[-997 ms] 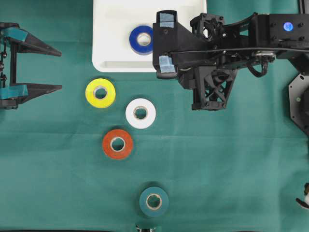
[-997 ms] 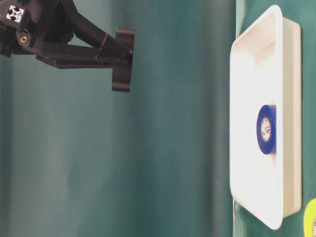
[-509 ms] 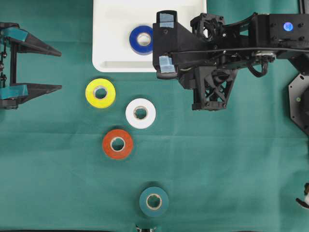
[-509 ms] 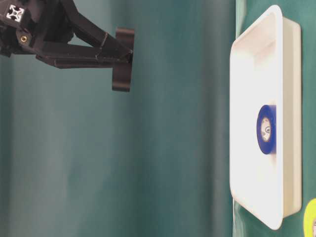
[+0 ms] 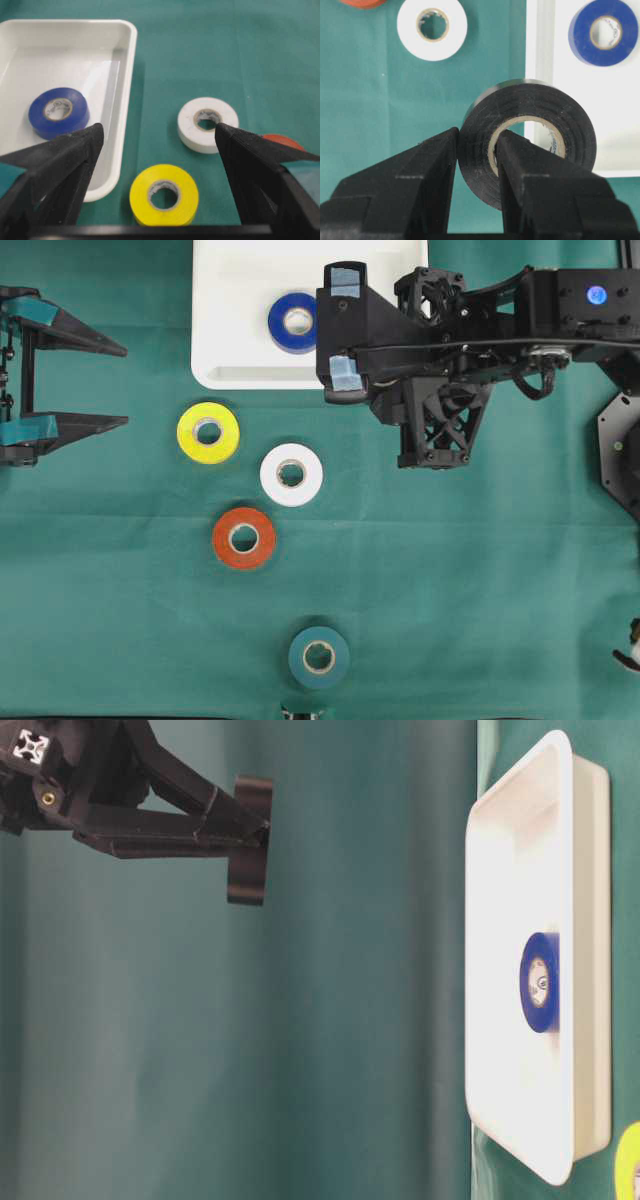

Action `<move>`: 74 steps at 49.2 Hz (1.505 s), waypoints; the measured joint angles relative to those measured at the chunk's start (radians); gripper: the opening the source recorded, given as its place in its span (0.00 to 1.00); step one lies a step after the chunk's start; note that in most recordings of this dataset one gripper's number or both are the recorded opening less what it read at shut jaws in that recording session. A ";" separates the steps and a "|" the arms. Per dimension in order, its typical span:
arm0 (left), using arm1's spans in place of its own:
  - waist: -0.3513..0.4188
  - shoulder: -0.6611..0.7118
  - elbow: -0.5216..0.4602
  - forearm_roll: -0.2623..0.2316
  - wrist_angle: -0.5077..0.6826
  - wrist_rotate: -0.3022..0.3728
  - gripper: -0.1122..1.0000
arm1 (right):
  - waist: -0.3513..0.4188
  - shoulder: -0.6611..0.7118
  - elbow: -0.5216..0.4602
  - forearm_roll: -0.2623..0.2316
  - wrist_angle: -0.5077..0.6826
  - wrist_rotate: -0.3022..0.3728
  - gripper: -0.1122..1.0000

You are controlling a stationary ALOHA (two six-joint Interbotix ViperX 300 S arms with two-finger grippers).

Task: Pick up the tape from a random location and place it into the white case.
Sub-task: 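Carry the black roll with the right gripper over the white tray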

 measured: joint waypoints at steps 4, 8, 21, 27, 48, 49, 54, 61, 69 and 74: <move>0.002 0.000 0.000 -0.002 0.000 0.000 0.99 | 0.000 0.000 0.000 -0.003 0.000 0.000 0.33; 0.000 0.000 0.000 -0.002 0.000 0.000 0.99 | 0.000 0.000 0.002 -0.009 -0.002 0.000 0.33; 0.002 0.000 0.000 -0.002 0.002 0.000 0.99 | -0.008 0.000 0.000 -0.055 -0.002 -0.003 0.33; 0.002 0.000 0.000 -0.002 0.003 0.000 0.99 | -0.038 0.000 0.000 -0.061 -0.002 -0.011 0.33; 0.002 0.000 0.000 -0.002 0.003 0.000 0.99 | -0.227 0.029 0.000 -0.064 -0.049 -0.075 0.33; 0.000 0.000 0.000 -0.002 0.003 0.000 0.99 | -0.238 0.032 0.002 -0.064 -0.051 -0.077 0.33; 0.002 0.000 -0.002 -0.002 0.003 0.000 0.99 | -0.287 0.038 0.000 -0.064 -0.055 -0.077 0.33; 0.002 0.000 0.000 -0.002 0.003 0.000 0.99 | -0.347 0.041 0.000 -0.064 -0.057 -0.080 0.33; 0.000 0.000 0.000 -0.002 0.003 0.000 0.99 | -0.382 0.041 0.000 -0.064 -0.058 -0.080 0.33; 0.000 0.000 0.000 -0.002 0.003 0.000 0.99 | -0.383 0.041 0.002 -0.066 -0.061 -0.084 0.33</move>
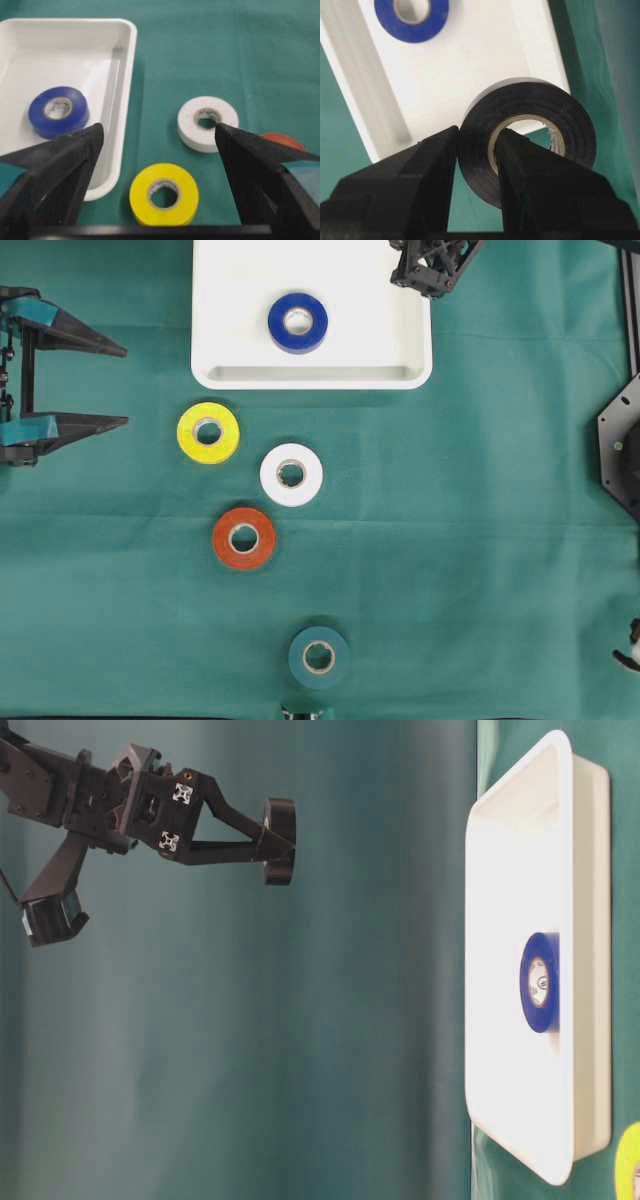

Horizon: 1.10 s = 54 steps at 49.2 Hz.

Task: Pick up the tape from a random location and place it into the white case.
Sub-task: 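Carry the black roll with the right gripper over the white tray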

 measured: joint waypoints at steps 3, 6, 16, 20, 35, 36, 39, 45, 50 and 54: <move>0.002 0.000 -0.002 0.000 0.000 0.000 0.99 | 0.002 0.000 -0.002 0.002 -0.005 0.000 0.33; 0.000 0.000 0.000 0.000 0.000 0.000 0.99 | 0.002 0.002 0.000 0.002 -0.012 0.000 0.33; 0.002 0.000 0.000 0.000 0.000 0.000 0.99 | 0.008 0.037 -0.028 0.003 -0.037 -0.003 0.33; 0.000 0.000 -0.002 0.000 0.000 0.000 0.99 | 0.009 0.060 -0.046 0.003 -0.038 -0.003 0.33; 0.002 0.000 0.000 0.000 0.003 0.000 0.99 | 0.009 0.095 -0.086 0.002 -0.038 -0.006 0.33; 0.000 0.000 0.000 0.000 0.005 0.000 0.99 | 0.009 0.097 -0.084 0.003 -0.038 -0.006 0.33; 0.002 0.000 0.000 0.000 0.005 0.000 0.99 | 0.009 0.097 -0.084 0.002 -0.038 -0.006 0.33; 0.000 0.000 0.000 0.000 0.006 0.000 0.99 | 0.009 0.097 -0.084 0.003 -0.040 -0.006 0.33; 0.000 0.000 0.000 0.000 0.006 0.002 0.99 | 0.009 0.101 -0.084 0.003 -0.043 -0.006 0.33; 0.000 0.000 0.000 0.000 0.006 0.000 0.99 | 0.009 0.112 -0.075 0.003 -0.057 -0.005 0.33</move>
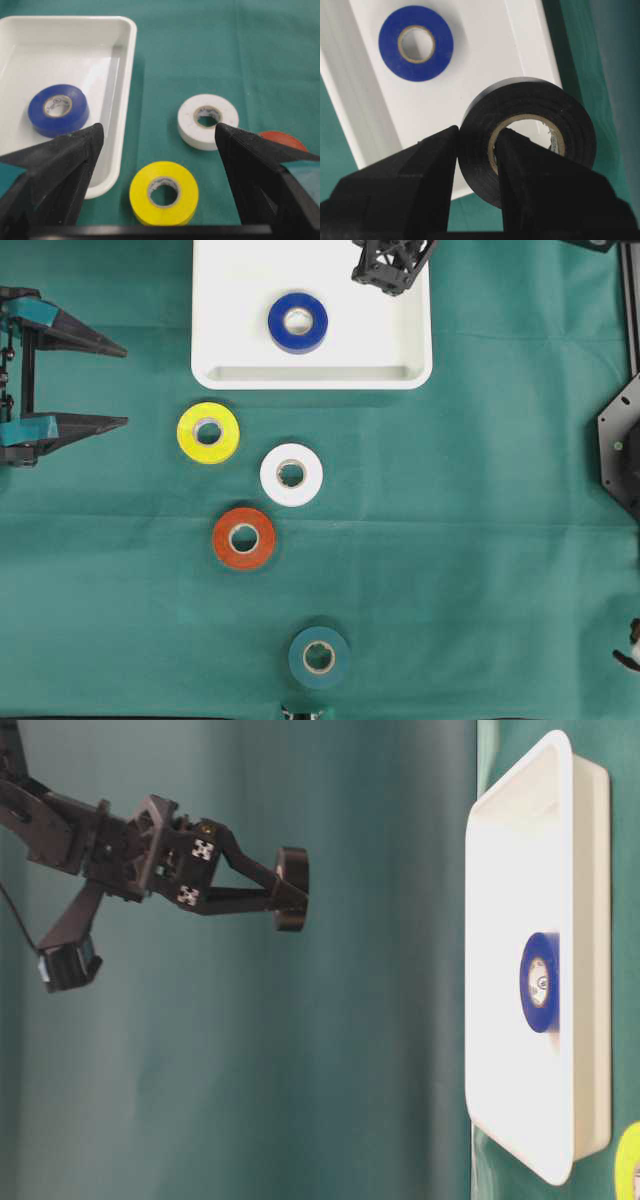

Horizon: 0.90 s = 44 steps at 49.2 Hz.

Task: Pick up the tape from a random location and place it into the white case.
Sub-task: 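Carry the black roll with the right gripper over the white tray, then lower the black roll into the tray beside the blue roll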

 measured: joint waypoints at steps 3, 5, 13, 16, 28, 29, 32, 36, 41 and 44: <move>0.000 0.000 -0.002 0.000 0.000 0.000 0.99 | 0.000 0.008 0.015 0.002 -0.017 0.005 0.33; 0.000 0.000 0.000 0.000 0.000 0.000 0.99 | 0.000 0.011 0.025 0.002 -0.031 0.006 0.33; 0.000 0.000 0.000 0.000 0.000 0.000 0.99 | 0.000 0.031 0.092 0.005 -0.100 0.011 0.33; 0.002 0.000 0.000 0.000 0.002 0.000 0.99 | 0.000 0.040 0.118 0.009 -0.127 0.012 0.33; 0.000 0.000 0.000 0.000 0.002 0.000 0.99 | 0.000 0.095 0.247 0.038 -0.321 0.014 0.33; 0.000 0.000 0.000 0.000 0.002 0.000 0.99 | 0.000 0.101 0.258 0.040 -0.336 0.014 0.33; 0.002 0.000 -0.002 0.000 0.002 0.000 0.99 | 0.002 0.121 0.287 0.041 -0.376 0.015 0.33; 0.002 0.000 0.000 0.000 0.002 0.000 0.99 | 0.000 0.135 0.314 0.044 -0.419 0.023 0.33; 0.000 0.000 0.000 0.002 0.002 0.000 0.99 | 0.000 0.149 0.331 0.046 -0.459 0.043 0.33; 0.002 0.000 0.000 0.000 0.002 0.000 0.99 | 0.000 0.155 0.342 0.046 -0.472 0.054 0.33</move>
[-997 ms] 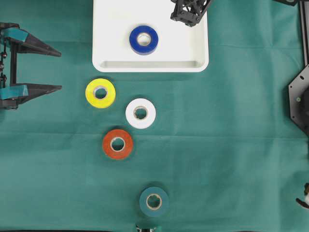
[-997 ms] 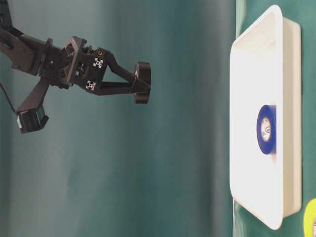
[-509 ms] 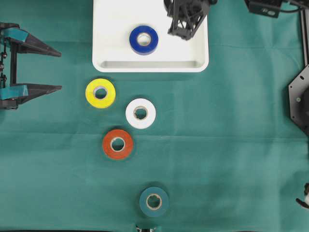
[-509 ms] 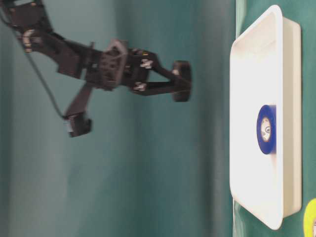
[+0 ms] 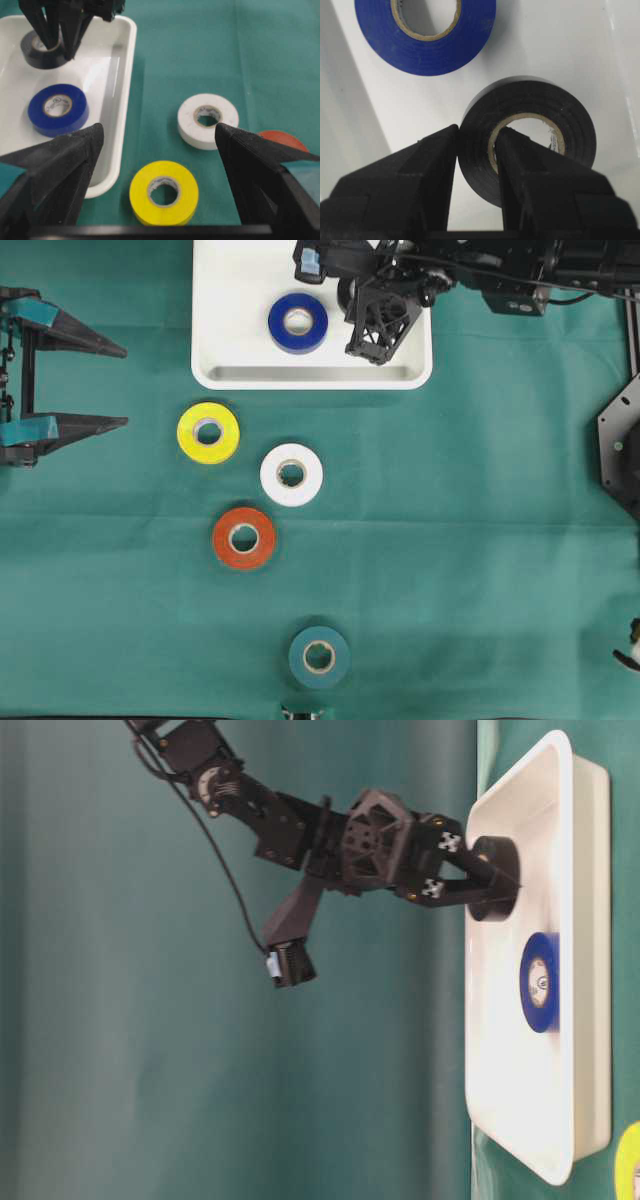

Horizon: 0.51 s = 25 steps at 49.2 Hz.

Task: Pick up the tape from a random location and place it into the white case.
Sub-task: 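Lower the black roll into the tray beside the blue roll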

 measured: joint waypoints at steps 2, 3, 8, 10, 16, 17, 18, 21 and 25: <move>0.000 0.000 0.000 0.000 -0.002 0.000 0.99 | 0.002 0.006 0.005 0.000 -0.006 0.005 0.33; 0.000 0.000 0.000 0.000 0.000 0.000 0.99 | 0.002 0.008 0.008 0.000 -0.009 0.006 0.33; -0.002 0.000 -0.002 0.000 0.000 0.000 0.99 | 0.000 0.017 0.014 0.000 -0.017 0.008 0.33; 0.000 0.000 0.000 0.000 0.000 0.000 0.99 | 0.000 0.018 0.014 -0.002 -0.017 0.009 0.33; 0.000 0.000 0.000 0.000 0.000 0.000 0.99 | 0.000 0.018 0.015 0.000 -0.020 0.009 0.33; -0.002 0.000 0.000 0.000 0.000 0.000 0.99 | 0.000 0.018 0.014 0.000 -0.020 0.009 0.33; -0.002 0.002 0.000 0.000 0.000 0.000 0.99 | 0.002 0.017 0.014 0.000 -0.020 0.009 0.33; 0.000 0.000 0.000 0.000 0.000 0.000 0.99 | 0.000 0.018 0.014 0.000 -0.018 0.009 0.33; -0.002 0.000 0.000 0.000 0.000 0.000 0.99 | 0.000 0.017 0.014 0.000 -0.018 0.009 0.33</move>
